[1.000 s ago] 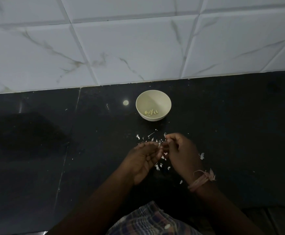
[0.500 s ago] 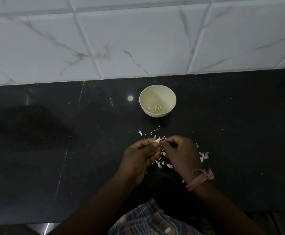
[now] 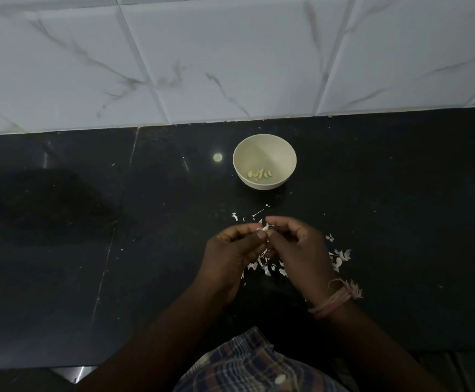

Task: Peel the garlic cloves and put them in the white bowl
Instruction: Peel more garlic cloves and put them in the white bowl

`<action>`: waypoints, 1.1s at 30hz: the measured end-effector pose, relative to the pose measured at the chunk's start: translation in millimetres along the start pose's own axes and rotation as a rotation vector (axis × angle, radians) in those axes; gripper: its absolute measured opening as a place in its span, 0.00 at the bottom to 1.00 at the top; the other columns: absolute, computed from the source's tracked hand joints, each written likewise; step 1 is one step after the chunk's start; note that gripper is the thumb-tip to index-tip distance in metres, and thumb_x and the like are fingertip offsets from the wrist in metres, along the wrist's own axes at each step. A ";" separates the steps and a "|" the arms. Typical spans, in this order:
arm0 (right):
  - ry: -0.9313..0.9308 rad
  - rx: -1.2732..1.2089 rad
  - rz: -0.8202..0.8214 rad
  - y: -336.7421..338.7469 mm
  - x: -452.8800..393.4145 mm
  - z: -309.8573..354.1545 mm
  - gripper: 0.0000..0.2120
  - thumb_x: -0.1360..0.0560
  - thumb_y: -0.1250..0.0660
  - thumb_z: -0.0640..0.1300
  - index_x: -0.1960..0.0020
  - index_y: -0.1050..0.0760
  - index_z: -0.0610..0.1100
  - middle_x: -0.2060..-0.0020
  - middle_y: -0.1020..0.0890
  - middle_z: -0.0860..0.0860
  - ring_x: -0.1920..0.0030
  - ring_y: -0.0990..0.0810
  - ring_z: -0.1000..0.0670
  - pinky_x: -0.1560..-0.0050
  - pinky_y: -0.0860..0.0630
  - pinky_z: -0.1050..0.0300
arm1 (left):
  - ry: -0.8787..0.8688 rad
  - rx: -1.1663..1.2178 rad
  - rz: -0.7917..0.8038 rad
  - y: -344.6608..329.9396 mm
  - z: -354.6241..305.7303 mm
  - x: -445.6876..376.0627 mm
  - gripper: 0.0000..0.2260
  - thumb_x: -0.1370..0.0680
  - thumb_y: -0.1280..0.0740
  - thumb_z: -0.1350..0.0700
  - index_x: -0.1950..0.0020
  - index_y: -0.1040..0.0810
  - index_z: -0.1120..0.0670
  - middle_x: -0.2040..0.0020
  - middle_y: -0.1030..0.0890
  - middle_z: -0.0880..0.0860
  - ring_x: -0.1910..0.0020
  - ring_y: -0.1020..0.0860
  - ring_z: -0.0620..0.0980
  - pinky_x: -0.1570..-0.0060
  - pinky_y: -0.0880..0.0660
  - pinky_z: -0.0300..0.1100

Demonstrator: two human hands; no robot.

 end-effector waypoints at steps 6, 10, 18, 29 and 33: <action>0.037 0.003 0.006 0.9 3.3 4.6 0.03 0.24 0.27 0.38 0.51 0.16 0.44 0.61 0.13 0.48 0.66 0.16 0.48 0.64 0.20 0.60 | -0.040 0.026 0.005 1.7 -5.7 2.5 0.10 0.23 0.31 0.69 0.44 0.18 0.62 0.53 0.14 0.58 0.55 0.15 0.50 0.53 0.18 0.39; 0.044 -0.054 -0.017 -1.4 3.4 3.7 0.04 0.25 0.26 0.37 0.52 0.16 0.43 0.60 0.13 0.48 0.64 0.16 0.50 0.61 0.19 0.56 | -0.015 0.154 -0.027 0.0 -3.3 5.8 0.11 0.23 0.33 0.71 0.43 0.21 0.61 0.53 0.15 0.58 0.56 0.15 0.50 0.53 0.17 0.40; -0.019 -0.150 -0.057 -6.3 9.1 -4.0 0.05 0.25 0.26 0.37 0.51 0.16 0.45 0.58 0.13 0.49 0.59 0.16 0.53 0.61 0.22 0.59 | 0.064 0.145 -0.022 -1.8 3.5 15.3 0.06 0.20 0.32 0.62 0.47 0.17 0.61 0.52 0.14 0.58 0.55 0.14 0.50 0.56 0.18 0.39; 0.151 0.281 -0.067 -3.1 15.7 14.9 0.06 0.23 0.29 0.42 0.51 0.14 0.50 0.58 0.14 0.57 0.56 0.16 0.59 0.50 0.19 0.55 | -0.222 -0.304 -0.087 6.7 -10.8 22.3 0.05 0.21 0.28 0.60 0.49 0.13 0.54 0.53 0.13 0.58 0.49 0.15 0.63 0.42 0.19 0.61; 0.229 0.335 -0.093 -0.2 17.6 22.5 0.04 0.24 0.29 0.43 0.52 0.15 0.49 0.57 0.15 0.57 0.55 0.17 0.59 0.50 0.19 0.54 | -0.285 -0.443 -0.065 2.5 -19.5 27.7 0.05 0.21 0.28 0.58 0.49 0.13 0.51 0.55 0.12 0.53 0.52 0.13 0.56 0.45 0.17 0.56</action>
Point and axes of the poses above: each hand's wrist, its own x-axis away from the middle knuckle, its own y-axis out of the back of the hand, z = x × y, the point moved 6 cm from there along -x, towards the middle knuckle
